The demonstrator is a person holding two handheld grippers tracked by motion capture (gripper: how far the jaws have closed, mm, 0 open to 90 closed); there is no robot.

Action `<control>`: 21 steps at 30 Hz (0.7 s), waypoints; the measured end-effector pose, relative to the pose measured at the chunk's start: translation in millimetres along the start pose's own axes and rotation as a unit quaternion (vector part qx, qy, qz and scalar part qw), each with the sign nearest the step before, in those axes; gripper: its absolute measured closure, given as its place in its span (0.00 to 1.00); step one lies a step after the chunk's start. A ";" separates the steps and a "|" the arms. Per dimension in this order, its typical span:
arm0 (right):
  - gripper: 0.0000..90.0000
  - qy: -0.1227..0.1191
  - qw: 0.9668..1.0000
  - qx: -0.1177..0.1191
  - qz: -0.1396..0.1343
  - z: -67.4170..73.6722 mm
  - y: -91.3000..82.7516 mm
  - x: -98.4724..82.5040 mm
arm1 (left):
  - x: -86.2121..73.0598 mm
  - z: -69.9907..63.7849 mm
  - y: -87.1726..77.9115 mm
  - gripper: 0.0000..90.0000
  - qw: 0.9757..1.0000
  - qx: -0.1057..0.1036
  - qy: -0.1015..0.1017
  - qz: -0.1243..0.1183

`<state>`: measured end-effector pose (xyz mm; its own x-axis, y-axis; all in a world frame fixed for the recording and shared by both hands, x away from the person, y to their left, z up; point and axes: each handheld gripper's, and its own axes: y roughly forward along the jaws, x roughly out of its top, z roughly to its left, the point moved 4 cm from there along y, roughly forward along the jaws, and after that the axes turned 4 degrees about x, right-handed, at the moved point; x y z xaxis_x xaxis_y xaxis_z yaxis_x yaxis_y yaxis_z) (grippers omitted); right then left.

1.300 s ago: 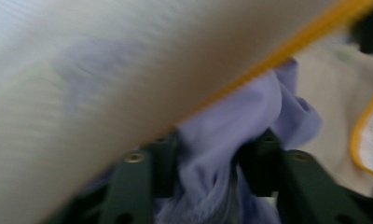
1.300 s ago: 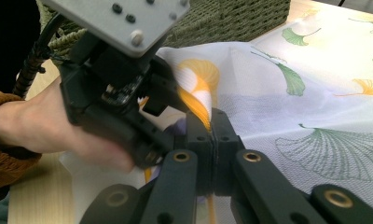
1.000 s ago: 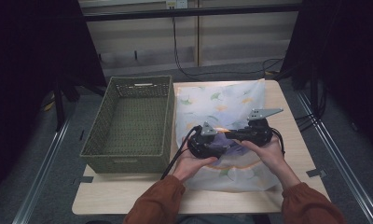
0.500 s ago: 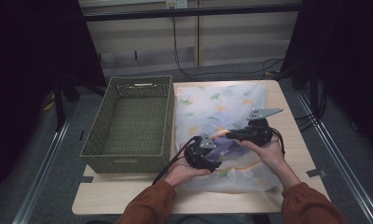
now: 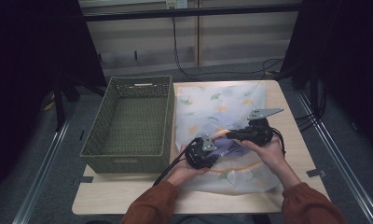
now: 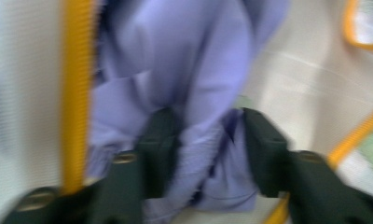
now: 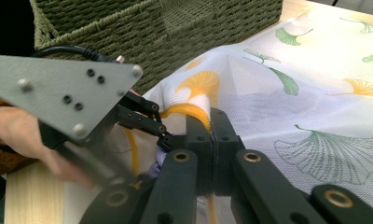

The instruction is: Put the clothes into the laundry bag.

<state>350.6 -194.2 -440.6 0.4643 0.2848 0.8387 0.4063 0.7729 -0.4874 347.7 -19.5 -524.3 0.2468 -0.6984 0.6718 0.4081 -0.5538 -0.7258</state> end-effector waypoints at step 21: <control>0.99 -0.013 1.000 0.002 0.006 8.0 2.4 3.2 | 37.9 14.1 12.5 0.93 0.993 0.030 -0.112 -0.027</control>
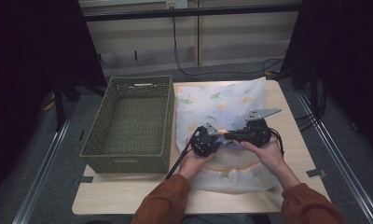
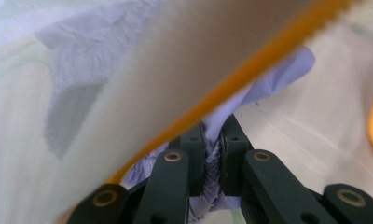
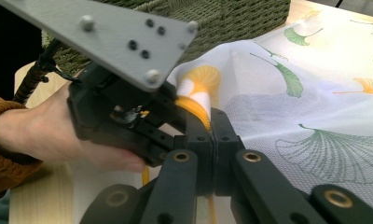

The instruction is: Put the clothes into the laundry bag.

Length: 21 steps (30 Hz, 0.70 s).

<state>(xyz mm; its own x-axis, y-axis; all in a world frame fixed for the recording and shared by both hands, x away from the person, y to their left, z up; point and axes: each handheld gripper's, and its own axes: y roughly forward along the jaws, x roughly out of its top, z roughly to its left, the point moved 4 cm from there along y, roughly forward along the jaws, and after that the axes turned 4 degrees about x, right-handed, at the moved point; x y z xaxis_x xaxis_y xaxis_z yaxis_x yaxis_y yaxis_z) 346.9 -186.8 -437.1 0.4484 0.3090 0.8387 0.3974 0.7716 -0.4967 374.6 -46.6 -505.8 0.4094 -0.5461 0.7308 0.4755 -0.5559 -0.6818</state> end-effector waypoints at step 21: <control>0.99 0.005 1.000 0.005 0.011 -2.2 1.8 -6.8 | 0.5 2.2 17.0 0.87 0.999 0.032 -0.021 -0.004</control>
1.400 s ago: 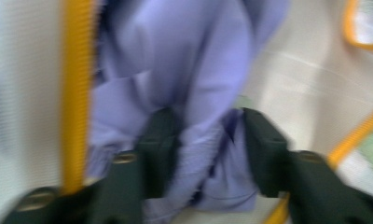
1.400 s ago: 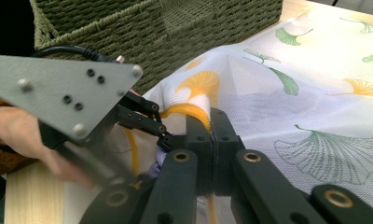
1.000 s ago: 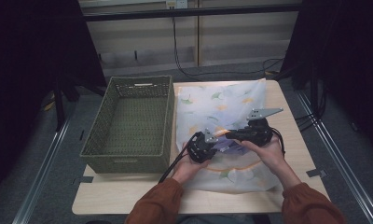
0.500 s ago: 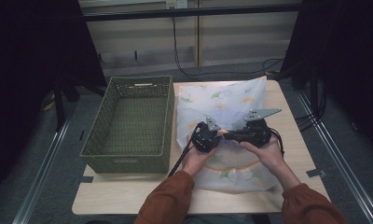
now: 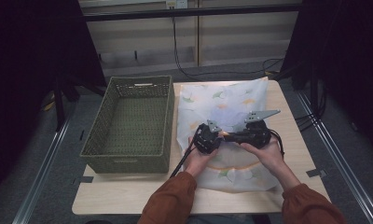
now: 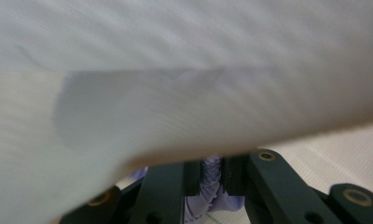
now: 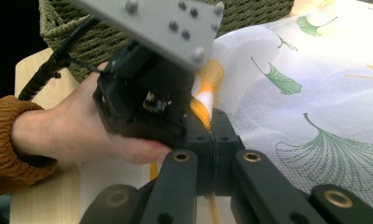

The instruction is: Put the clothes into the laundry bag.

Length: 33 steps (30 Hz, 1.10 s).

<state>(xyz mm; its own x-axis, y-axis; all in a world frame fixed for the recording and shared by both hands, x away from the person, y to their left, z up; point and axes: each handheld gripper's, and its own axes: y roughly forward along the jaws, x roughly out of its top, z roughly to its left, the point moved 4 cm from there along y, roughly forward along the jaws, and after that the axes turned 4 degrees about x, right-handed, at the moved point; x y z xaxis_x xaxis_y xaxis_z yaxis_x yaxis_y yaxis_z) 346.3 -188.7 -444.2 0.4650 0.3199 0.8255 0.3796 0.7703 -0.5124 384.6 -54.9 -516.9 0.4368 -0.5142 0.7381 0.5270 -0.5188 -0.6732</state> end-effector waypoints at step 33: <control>0.99 0.006 1.000 -0.003 -0.021 -12.6 -5.9 1.7 | 1.6 9.7 -90.1 0.72 0.992 -0.113 0.003 -0.063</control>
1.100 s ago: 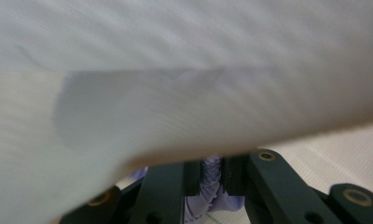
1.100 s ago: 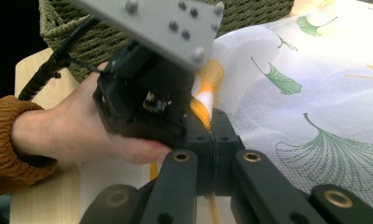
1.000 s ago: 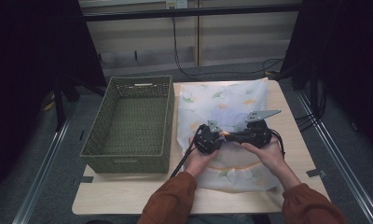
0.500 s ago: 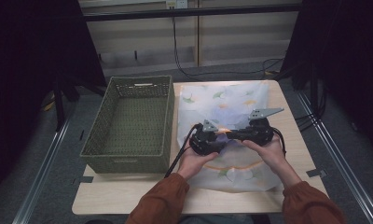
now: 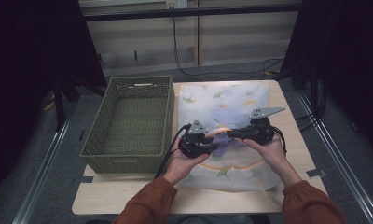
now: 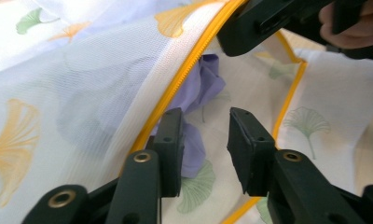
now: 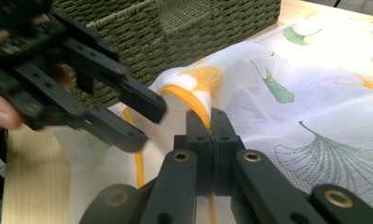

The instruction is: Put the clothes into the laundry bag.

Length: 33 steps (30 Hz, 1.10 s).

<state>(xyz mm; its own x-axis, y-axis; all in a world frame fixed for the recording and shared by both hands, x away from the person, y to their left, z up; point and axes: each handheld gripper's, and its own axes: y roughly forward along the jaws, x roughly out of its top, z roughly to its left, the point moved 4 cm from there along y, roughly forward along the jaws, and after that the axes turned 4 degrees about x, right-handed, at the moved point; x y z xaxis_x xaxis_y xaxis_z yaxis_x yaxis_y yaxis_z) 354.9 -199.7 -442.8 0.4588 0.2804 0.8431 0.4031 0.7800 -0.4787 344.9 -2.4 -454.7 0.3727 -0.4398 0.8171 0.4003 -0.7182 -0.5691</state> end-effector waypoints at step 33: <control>0.93 0.006 1.000 -0.005 0.018 10.1 -2.2 -13.1 | -1.0 22.0 -80.4 0.62 0.998 0.033 -0.006 -0.058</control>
<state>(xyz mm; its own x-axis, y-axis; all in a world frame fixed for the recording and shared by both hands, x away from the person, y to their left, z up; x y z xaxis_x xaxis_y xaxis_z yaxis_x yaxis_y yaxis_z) 340.0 -199.5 -450.3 0.4822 0.3012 0.8226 0.3944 0.7638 -0.5109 330.7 67.6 -411.7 0.3308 -0.3484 0.8770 0.4954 -0.7269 -0.4756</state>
